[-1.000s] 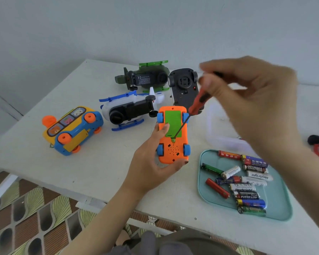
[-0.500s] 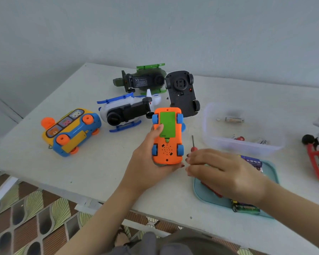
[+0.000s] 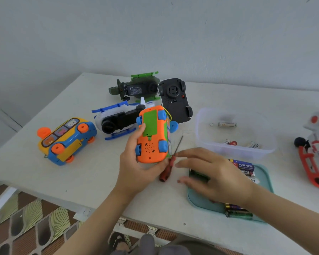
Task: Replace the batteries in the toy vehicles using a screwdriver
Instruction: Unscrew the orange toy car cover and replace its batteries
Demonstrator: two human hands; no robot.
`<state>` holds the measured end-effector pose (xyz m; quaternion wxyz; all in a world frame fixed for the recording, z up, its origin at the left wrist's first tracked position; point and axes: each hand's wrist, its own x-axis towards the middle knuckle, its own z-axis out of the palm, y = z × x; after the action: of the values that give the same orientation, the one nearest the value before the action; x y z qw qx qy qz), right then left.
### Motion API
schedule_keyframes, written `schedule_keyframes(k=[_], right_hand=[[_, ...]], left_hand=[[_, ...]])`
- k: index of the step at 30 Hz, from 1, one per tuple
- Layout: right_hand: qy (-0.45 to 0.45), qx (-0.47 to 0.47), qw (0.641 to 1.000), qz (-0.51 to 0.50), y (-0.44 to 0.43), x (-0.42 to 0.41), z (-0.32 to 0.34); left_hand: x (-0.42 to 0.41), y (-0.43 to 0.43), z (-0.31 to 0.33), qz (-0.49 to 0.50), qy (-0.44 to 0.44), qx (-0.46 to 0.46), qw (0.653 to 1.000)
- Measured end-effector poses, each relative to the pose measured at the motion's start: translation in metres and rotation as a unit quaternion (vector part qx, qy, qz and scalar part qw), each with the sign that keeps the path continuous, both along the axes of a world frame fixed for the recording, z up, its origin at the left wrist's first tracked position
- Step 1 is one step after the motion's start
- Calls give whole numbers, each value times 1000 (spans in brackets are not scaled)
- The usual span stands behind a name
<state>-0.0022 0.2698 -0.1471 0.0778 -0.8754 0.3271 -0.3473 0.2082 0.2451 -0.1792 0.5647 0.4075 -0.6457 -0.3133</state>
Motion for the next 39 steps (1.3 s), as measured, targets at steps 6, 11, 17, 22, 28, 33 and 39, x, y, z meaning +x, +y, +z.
schedule_keyframes(k=[6,11,17,22,28,33,39], right_hand=[[-269,255,916,-152,-12,7,32],[-435,612,661,-4,-25,-5,60],[-523,515,679,28,-33,-32,93],[-435,377,795,-189,-50,-76,134],[-310,304,805,-404,-76,-132,172],[-140,286,779,-540,-104,-174,170],[55,326,707,-625,-133,-215,139]], left_hand=[[-29,-5,36,-31,120,4,992],[-69,-8,59,-77,127,-23,989],[-99,-39,74,-144,83,-7,986],[-138,-74,110,-148,-4,-48,988],[-201,-106,142,-174,-37,-7,984],[-250,-133,139,-231,-92,61,967],[-297,-149,111,-290,-158,160,930]])
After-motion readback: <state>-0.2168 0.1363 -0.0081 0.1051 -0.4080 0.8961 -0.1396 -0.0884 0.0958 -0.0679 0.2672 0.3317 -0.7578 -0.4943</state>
